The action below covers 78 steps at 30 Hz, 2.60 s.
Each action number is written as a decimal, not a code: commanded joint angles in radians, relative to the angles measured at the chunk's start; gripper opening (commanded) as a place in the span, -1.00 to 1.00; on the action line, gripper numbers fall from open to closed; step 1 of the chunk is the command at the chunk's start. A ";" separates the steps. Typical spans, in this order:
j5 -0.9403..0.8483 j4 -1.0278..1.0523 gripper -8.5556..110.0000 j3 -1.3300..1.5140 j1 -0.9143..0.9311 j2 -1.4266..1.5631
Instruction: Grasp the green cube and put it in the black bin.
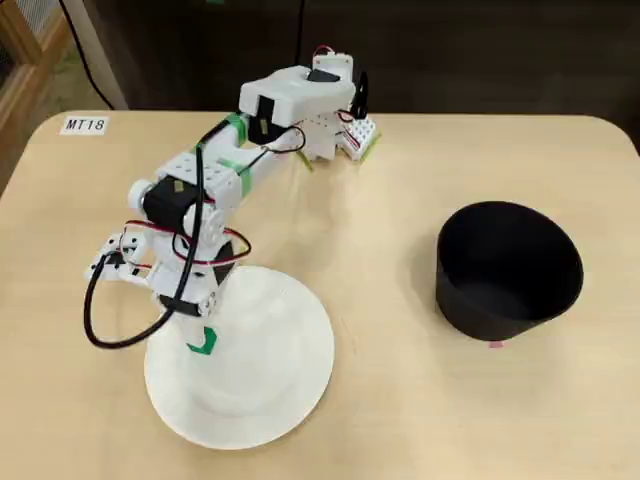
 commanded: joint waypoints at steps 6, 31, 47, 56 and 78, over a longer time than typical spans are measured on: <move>0.012 0.006 -0.51 -0.106 0.008 -0.035; 0.058 0.006 -0.86 -0.345 0.003 -0.137; 0.282 0.011 -0.86 -0.138 -0.192 0.348; 0.430 0.011 -0.86 0.512 -0.376 0.919; 0.385 -0.060 -0.86 0.759 -1.209 0.976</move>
